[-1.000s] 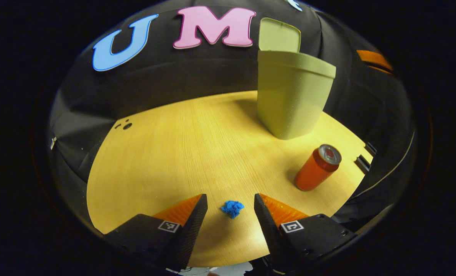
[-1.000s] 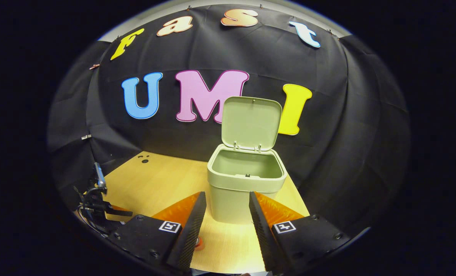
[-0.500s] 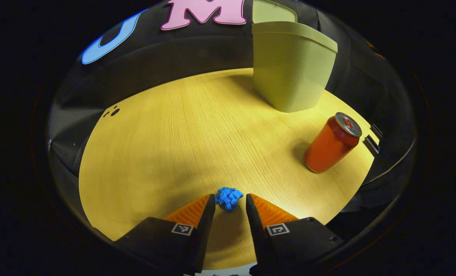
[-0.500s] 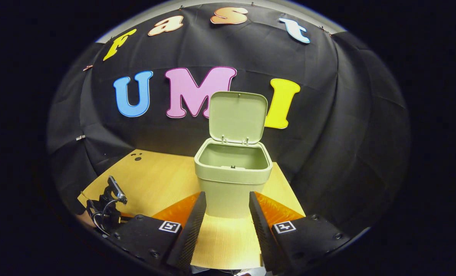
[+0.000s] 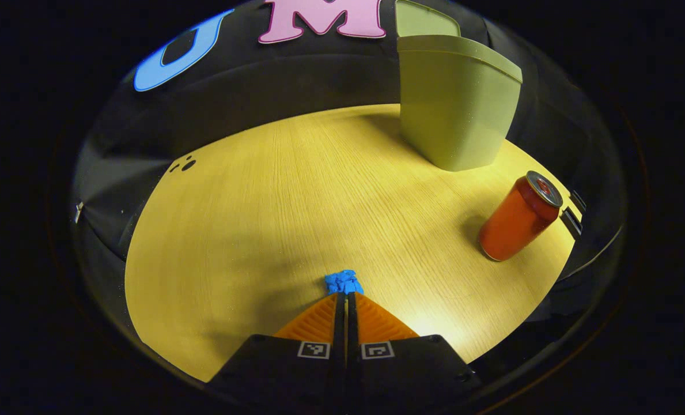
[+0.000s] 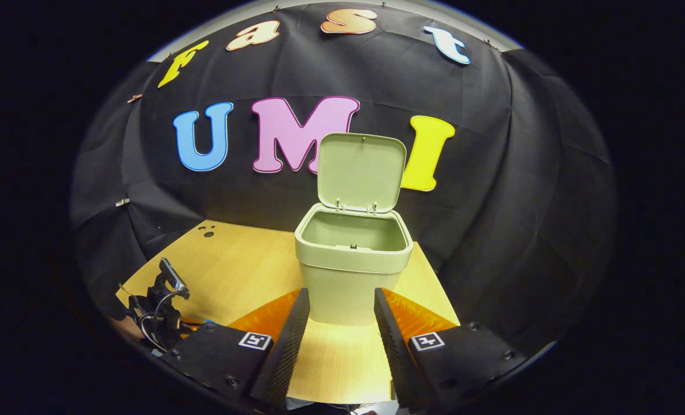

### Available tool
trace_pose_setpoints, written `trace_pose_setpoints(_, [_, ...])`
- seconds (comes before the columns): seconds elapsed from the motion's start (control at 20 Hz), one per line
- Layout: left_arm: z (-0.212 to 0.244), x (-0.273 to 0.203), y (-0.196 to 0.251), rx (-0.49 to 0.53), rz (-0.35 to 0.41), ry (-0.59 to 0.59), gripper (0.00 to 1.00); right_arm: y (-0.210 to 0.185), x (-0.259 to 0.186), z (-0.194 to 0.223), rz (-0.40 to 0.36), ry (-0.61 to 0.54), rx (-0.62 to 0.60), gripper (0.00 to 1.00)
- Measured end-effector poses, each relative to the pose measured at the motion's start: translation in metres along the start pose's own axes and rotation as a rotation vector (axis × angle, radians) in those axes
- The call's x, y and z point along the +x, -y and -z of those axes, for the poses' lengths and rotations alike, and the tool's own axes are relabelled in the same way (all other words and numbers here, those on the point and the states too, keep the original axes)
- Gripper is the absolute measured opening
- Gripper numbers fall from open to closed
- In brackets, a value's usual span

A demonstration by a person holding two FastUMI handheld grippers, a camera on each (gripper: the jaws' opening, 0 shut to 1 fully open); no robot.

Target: Press the lid of the desktop garbage bin to open it, pick up the crumpled paper on the desktop and throw it into the bin, then pick up the pop can on the desktop and drop it into the bin, and finally close the garbage bin lid.

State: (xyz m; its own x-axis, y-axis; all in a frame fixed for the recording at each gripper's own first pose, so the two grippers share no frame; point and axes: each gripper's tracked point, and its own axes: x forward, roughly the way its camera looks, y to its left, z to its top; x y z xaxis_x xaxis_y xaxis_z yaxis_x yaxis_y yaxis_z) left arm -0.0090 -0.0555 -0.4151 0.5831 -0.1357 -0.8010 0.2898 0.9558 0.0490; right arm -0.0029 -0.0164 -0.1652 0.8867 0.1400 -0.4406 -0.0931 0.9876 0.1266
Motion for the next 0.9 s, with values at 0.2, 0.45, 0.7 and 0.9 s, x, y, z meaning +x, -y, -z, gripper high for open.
trace_pose_setpoints(0.2, [-0.004,-0.003,0.002,-0.015,0.031,0.023,0.06,-0.002,0.000,0.002,-0.001,-0.002,-0.001,0.72])
trace_pose_setpoints(0.45, [-0.002,-0.003,0.005,-0.004,0.063,0.015,0.07,-0.003,-0.003,0.008,0.001,-0.009,0.008,0.72])
trace_pose_setpoints(0.7, [-0.007,0.003,0.007,0.038,0.083,0.017,0.43,-0.001,-0.003,0.026,0.009,-0.041,0.012,0.72])
trace_pose_setpoints(0.9, [-0.012,0.020,-0.001,0.066,0.057,-0.005,0.47,0.004,-0.003,0.039,0.014,-0.078,0.023,0.72])
